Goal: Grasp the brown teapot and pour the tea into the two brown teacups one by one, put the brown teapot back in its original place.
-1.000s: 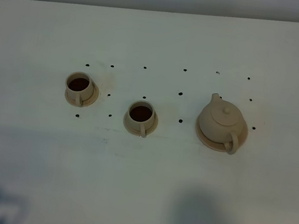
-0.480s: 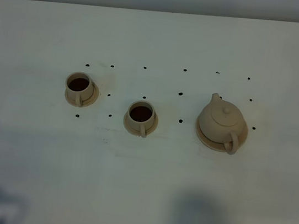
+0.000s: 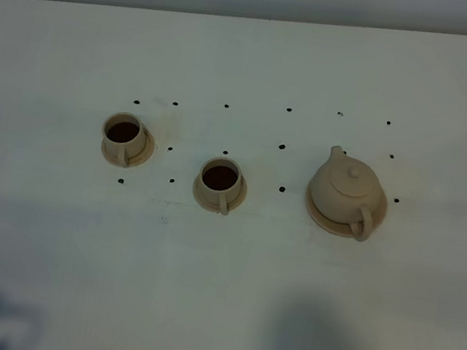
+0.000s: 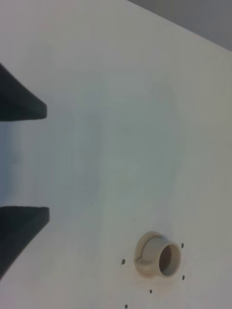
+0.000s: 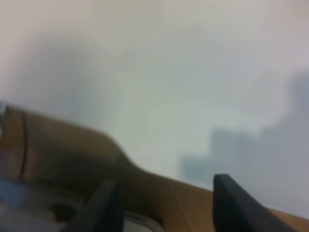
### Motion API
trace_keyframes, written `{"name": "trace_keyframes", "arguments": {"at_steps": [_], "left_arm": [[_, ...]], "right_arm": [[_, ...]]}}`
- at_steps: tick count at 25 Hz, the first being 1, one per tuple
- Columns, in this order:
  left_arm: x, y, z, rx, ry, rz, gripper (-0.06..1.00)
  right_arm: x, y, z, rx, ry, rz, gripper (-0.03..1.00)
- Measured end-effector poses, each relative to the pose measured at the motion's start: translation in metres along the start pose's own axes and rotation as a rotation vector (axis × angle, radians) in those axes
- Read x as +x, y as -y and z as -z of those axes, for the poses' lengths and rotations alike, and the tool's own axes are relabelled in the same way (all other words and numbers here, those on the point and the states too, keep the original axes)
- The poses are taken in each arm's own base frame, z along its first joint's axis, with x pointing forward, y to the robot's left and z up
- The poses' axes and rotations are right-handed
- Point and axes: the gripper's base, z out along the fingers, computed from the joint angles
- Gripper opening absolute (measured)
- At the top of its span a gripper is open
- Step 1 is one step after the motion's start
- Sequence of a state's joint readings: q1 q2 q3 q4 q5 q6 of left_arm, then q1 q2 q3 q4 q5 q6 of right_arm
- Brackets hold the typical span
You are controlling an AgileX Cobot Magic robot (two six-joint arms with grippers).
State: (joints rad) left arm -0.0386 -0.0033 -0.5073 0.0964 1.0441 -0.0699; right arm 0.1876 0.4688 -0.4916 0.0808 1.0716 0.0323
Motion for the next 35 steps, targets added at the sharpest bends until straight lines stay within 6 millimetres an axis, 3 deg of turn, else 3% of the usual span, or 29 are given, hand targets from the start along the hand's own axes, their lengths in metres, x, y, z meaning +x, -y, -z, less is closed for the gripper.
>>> {"name": "trace_keyframes", "arguments": {"at_steps": [8,27,35], "left_arm": [[0.000,0.000,0.000,0.000,0.000,0.000,0.44],[0.000,0.000,0.000,0.000,0.000,0.000,0.44],[0.000,0.000,0.000,0.000,0.000,0.000,0.44]], "right_arm": [[0.009,0.012,0.015,0.148,0.136,-0.197,0.44],[0.046,-0.001,0.049,0.178,0.480,-0.163,0.44],[0.048,-0.001,0.050,0.176,0.496,-0.161,0.44]]}}
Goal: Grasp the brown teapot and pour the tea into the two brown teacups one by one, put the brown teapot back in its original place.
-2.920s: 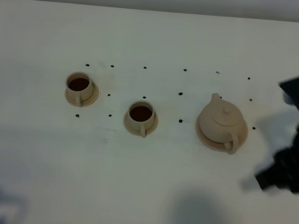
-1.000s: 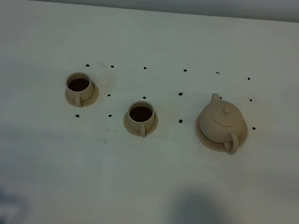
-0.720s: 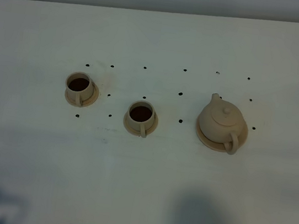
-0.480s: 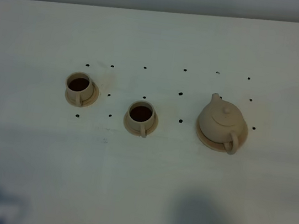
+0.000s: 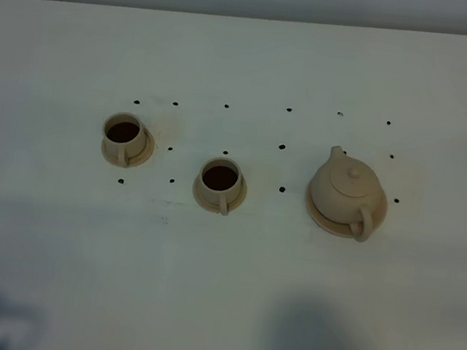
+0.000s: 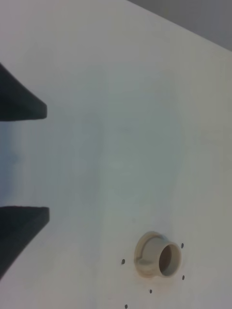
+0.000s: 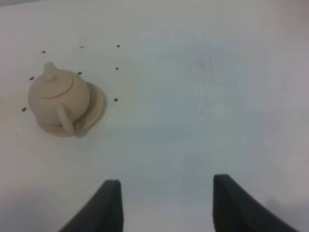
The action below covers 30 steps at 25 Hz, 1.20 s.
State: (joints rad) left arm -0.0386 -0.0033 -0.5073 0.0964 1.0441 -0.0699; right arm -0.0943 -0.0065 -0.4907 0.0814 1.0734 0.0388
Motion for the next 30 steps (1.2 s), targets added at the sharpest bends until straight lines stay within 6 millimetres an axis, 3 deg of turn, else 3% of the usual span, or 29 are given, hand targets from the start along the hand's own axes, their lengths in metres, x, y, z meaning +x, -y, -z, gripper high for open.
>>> {"name": "trace_keyframes", "arguments": {"at_steps": [30], "left_arm": [[0.0000,0.0000,0.0000,0.000,0.000,0.000,0.44]], "right_arm": [[0.0000,-0.0008,0.0000,-0.008,0.000,0.003,0.44]]}}
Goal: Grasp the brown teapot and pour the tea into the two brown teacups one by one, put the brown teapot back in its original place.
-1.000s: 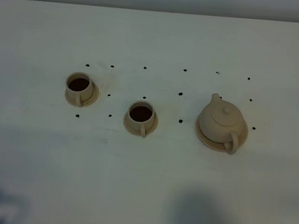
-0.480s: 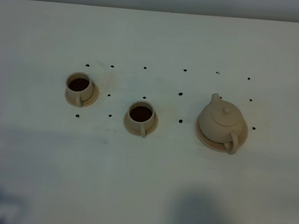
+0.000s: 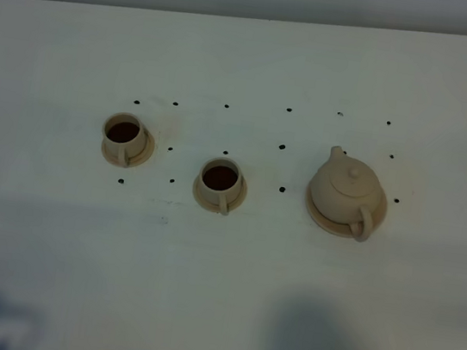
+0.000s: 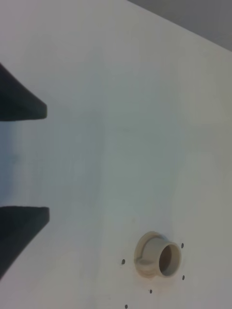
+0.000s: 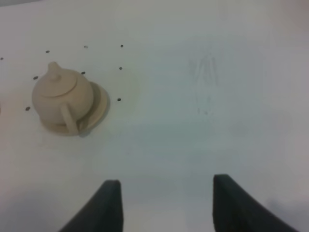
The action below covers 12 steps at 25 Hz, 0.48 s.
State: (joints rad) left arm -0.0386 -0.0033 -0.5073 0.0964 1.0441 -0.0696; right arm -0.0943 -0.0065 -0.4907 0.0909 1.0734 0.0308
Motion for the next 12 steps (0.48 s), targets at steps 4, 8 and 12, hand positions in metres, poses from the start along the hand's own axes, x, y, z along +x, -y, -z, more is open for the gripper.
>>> {"name": "trace_keyframes", "arguments": {"at_steps": [4,8,12], "left_arm": [[0.0000,0.0000,0.0000,0.000,0.000,0.000,0.44],[0.0000,0.0000,0.0000,0.000,0.000,0.000,0.44],[0.0000,0.0000,0.0000,0.000,0.000,0.000,0.44]], "right_arm": [[0.0000,0.0000,0.0000,0.000,0.000,0.000,0.44],[0.0000,0.0000,0.0000,0.000,0.000,0.000,0.44],[0.0000,0.0000,0.0000,0.000,0.000,0.000,0.44]]}}
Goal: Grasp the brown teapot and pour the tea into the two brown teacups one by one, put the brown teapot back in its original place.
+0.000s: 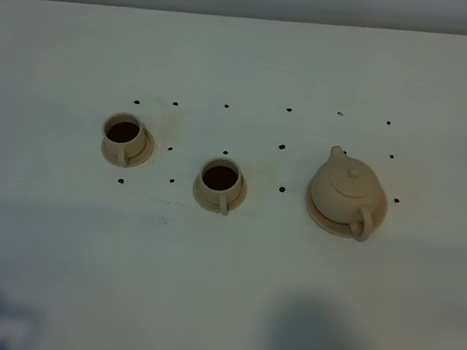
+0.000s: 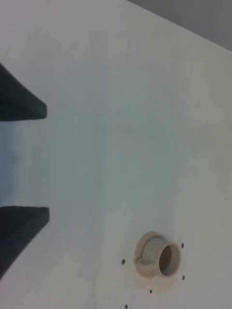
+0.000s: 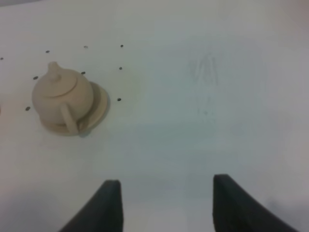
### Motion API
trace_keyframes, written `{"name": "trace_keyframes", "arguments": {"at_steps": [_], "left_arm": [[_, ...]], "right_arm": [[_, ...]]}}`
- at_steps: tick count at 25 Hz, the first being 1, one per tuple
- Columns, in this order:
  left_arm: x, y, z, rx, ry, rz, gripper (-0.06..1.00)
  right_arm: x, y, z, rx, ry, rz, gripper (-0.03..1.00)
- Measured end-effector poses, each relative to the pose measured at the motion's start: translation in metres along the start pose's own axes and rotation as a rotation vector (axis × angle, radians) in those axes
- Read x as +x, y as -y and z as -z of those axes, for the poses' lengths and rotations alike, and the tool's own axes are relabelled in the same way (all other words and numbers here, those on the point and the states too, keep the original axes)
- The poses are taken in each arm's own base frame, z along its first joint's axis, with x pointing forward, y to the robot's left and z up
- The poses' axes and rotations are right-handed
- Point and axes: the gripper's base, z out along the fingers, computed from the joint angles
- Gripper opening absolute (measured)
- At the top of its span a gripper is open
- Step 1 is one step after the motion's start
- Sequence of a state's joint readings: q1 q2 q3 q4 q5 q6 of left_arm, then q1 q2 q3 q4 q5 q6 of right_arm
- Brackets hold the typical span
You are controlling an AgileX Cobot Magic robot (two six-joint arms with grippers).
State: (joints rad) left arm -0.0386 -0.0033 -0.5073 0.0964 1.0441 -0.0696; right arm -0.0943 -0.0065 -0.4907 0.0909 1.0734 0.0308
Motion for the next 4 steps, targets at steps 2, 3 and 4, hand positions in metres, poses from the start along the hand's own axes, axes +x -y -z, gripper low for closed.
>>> {"name": "trace_keyframes", "arguments": {"at_steps": [2,3,4], "left_arm": [[0.0000,0.0000,0.0000,0.000,0.000,0.000,0.44],[0.0000,0.0000,0.0000,0.000,0.000,0.000,0.44],[0.0000,0.0000,0.0000,0.000,0.000,0.000,0.44]], "right_arm": [[0.0000,0.0000,0.0000,0.000,0.000,0.000,0.44],[0.0000,0.0000,0.0000,0.000,0.000,0.000,0.44],[0.0000,0.0000,0.0000,0.000,0.000,0.000,0.44]]}}
